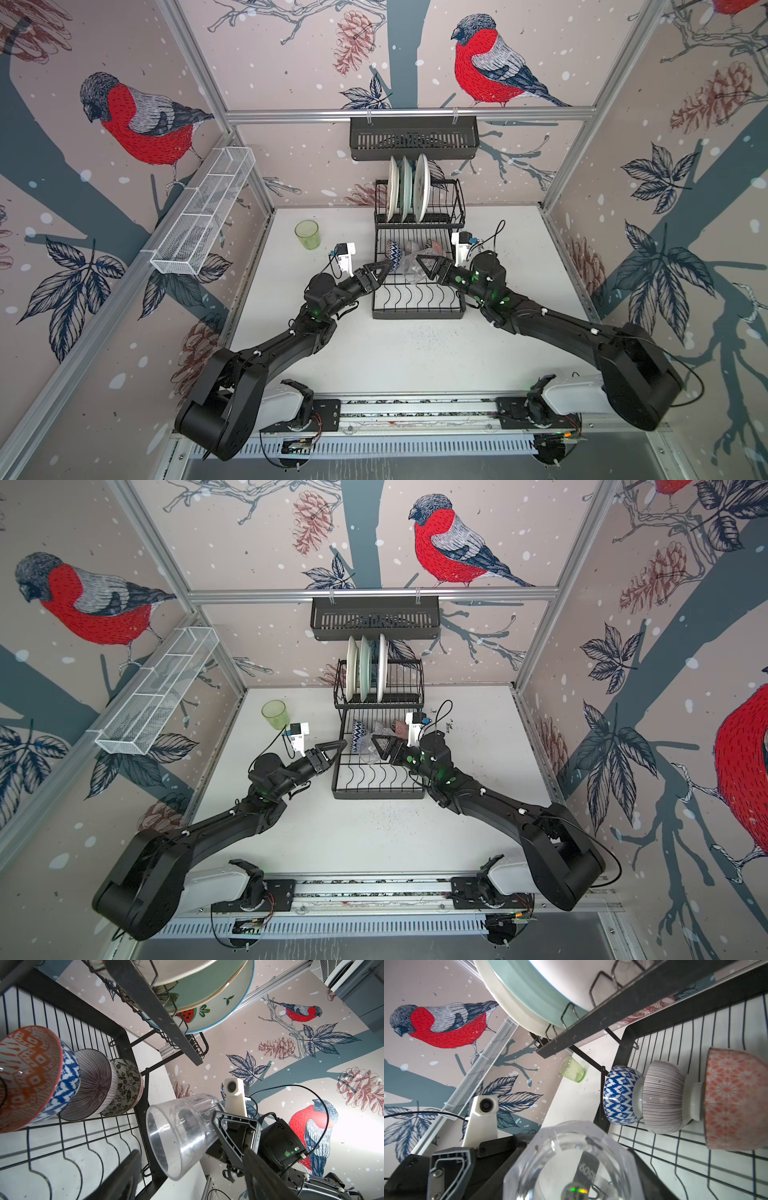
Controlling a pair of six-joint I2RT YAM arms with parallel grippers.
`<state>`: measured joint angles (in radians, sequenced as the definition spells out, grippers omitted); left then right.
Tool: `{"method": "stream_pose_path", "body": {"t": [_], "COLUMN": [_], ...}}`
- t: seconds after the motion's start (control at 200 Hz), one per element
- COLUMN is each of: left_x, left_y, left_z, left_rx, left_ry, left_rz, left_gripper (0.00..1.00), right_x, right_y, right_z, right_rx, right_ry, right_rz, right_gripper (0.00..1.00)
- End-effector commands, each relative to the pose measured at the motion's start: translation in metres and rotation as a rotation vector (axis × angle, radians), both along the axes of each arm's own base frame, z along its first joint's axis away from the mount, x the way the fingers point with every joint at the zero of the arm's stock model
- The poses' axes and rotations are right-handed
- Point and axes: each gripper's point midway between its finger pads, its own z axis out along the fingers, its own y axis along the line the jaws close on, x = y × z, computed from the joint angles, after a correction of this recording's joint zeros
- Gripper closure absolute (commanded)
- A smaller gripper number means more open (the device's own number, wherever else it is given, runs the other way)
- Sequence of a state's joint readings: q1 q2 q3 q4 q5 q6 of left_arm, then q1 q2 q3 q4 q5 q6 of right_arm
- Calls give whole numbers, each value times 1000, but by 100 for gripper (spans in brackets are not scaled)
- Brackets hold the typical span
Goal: Unload the mixed dishes from the dish rack
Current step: 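Bring the left gripper to the clear glass held by the right gripper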
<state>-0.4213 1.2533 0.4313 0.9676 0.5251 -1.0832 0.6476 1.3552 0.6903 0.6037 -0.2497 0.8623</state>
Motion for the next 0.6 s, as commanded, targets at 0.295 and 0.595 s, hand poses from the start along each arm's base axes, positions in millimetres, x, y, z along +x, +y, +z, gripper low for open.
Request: {"method": "stream_pose_path", "body": {"t": [0.295,0.595], "left_x": [-1,0], "left_y": [-21,-31], "left_z": [21,18], "left_rx": [-189,-375], "left_ry": [-17,33], "left_rz": [-107,-211], "left_gripper": [39,68], "right_x": [0,-1], "right_y": [8,15], "right_z": [20,11], "right_rx": [82,105], "right_ry": [-69,-39], "right_rz": [41,78], "right_gripper": [29,28]}}
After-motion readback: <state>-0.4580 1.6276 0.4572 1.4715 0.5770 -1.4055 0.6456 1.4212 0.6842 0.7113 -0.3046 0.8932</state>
